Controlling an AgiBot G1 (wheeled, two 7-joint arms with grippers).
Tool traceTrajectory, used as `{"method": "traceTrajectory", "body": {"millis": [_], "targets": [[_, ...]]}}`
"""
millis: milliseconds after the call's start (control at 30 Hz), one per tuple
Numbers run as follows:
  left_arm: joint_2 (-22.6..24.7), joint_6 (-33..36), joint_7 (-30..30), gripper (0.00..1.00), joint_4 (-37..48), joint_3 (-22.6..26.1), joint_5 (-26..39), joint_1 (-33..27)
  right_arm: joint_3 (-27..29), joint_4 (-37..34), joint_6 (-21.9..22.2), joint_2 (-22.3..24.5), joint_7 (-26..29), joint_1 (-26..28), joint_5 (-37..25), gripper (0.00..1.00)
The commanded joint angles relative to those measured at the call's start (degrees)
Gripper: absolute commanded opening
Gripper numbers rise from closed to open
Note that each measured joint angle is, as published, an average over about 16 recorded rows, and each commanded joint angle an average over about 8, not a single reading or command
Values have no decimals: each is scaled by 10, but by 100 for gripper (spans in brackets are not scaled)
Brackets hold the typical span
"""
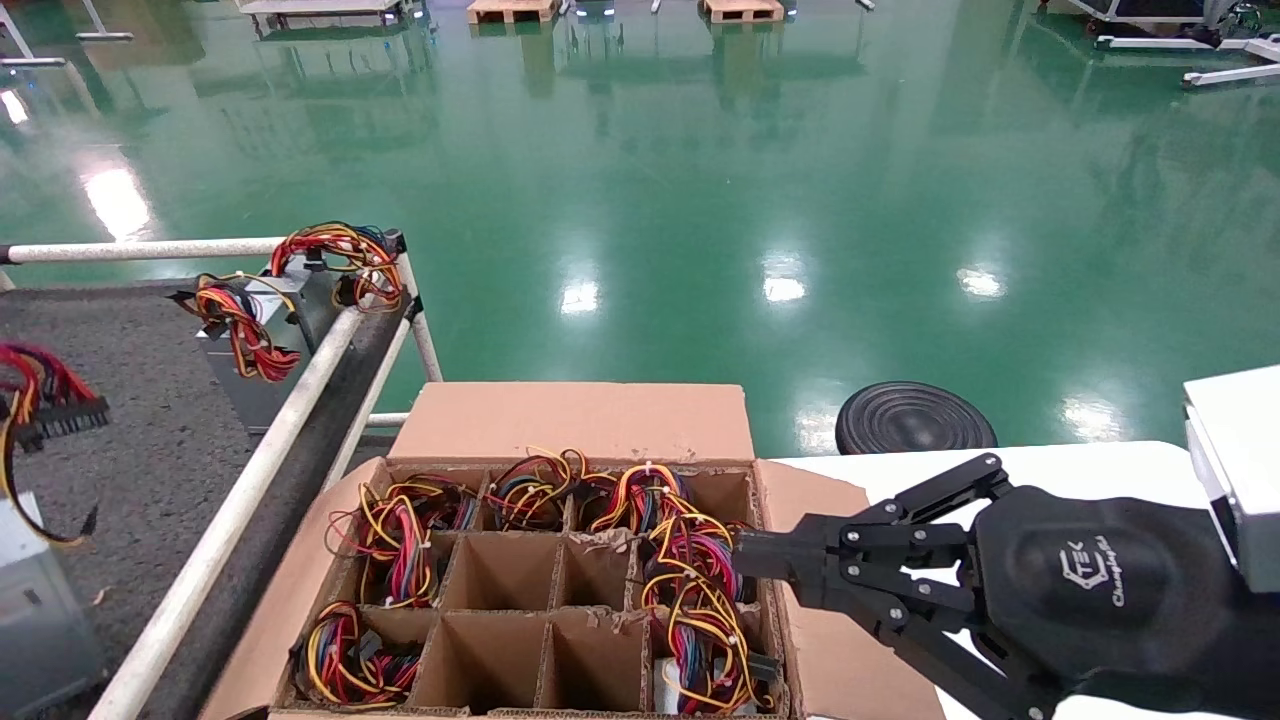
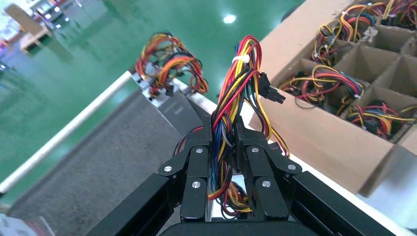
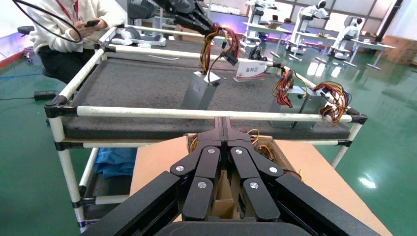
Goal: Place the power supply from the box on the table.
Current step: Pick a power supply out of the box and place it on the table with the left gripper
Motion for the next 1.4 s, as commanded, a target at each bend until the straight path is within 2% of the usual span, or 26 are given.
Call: {"method": "traceTrajectory", "body": {"millis": [33, 300, 333, 567, 600, 1000, 1400], "targets": [[-2, -1, 1, 0, 3, 4, -11, 13, 0, 0, 0, 0, 0, 0, 0, 0], [-5, -4, 12, 0, 18, 23, -77, 88, 0, 0, 0, 0, 0, 0, 0, 0], [-5, -5, 14, 5, 20, 25, -86, 97, 0, 0, 0, 0, 0, 0, 0, 0], [-9, -11, 30, 92, 28, 35, -145, 156, 0, 0, 0, 0, 0, 0, 0, 0], [-10, -12, 32, 100, 28, 36, -153, 163, 0, 0, 0, 0, 0, 0, 0, 0], [-26, -46, 55, 100, 6, 50, -236, 236, 0, 0, 0, 0, 0, 0, 0, 0], [-41, -80, 67, 100, -27, 63, -289, 277, 0, 0, 0, 0, 0, 0, 0, 0]]}}
